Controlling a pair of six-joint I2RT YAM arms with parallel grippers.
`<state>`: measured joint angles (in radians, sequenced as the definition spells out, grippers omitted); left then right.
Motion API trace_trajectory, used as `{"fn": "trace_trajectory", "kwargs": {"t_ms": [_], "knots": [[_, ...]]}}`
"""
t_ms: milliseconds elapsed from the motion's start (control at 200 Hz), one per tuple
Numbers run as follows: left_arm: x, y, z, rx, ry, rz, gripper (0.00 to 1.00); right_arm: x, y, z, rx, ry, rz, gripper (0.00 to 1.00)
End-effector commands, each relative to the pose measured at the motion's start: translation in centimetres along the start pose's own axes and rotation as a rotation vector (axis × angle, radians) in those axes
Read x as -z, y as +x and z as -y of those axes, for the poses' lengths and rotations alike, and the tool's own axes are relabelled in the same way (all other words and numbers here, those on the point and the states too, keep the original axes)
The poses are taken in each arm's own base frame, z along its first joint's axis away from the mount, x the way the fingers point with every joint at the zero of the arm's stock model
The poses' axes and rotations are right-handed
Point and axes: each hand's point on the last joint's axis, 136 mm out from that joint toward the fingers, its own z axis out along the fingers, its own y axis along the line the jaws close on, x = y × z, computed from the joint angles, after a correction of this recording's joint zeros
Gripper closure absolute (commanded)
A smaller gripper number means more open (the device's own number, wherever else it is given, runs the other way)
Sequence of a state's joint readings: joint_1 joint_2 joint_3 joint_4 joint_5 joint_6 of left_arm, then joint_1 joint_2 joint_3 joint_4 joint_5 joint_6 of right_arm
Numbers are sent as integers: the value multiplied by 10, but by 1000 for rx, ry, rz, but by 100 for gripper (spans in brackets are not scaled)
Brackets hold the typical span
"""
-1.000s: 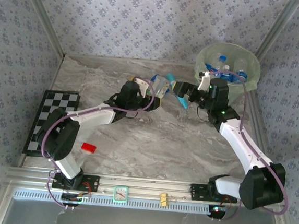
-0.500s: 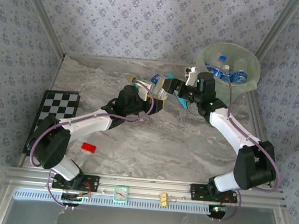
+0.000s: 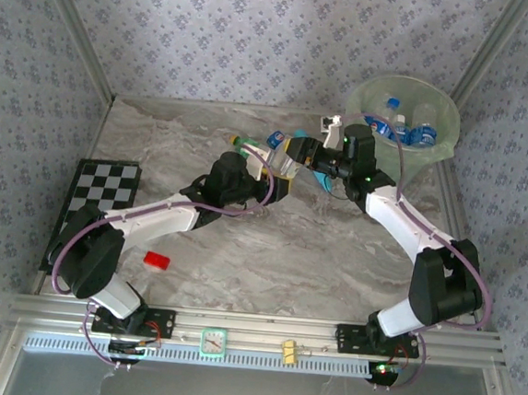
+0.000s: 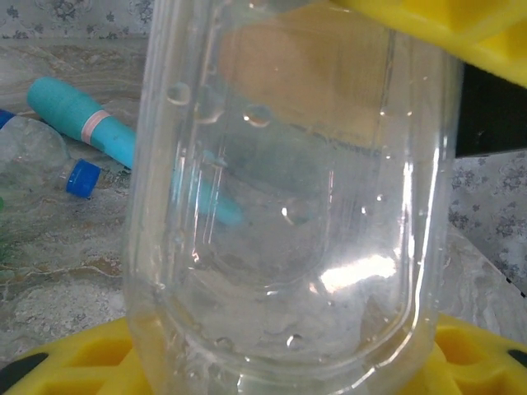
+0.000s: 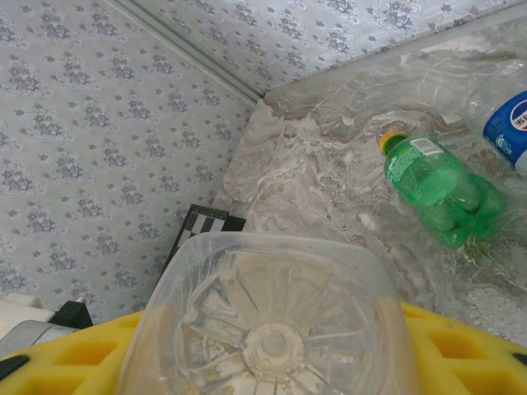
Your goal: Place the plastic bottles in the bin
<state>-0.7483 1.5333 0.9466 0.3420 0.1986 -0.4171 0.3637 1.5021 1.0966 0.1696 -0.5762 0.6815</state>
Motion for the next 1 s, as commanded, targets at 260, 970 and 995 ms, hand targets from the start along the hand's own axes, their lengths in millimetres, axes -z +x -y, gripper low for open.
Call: {"fn": "trace_trajectory", "kwargs": {"t_ms": [260, 970, 995], "knots": [[24, -25, -17, -8, -148, 117, 18, 26, -36, -10, 95, 43, 63, 47], [57, 24, -139, 427, -538, 145, 0, 264, -219, -18, 385, 660, 694, 51], [55, 25, -139, 431, -536, 140, 0, 269, -221, -14, 386, 690, 705, 51]]}}
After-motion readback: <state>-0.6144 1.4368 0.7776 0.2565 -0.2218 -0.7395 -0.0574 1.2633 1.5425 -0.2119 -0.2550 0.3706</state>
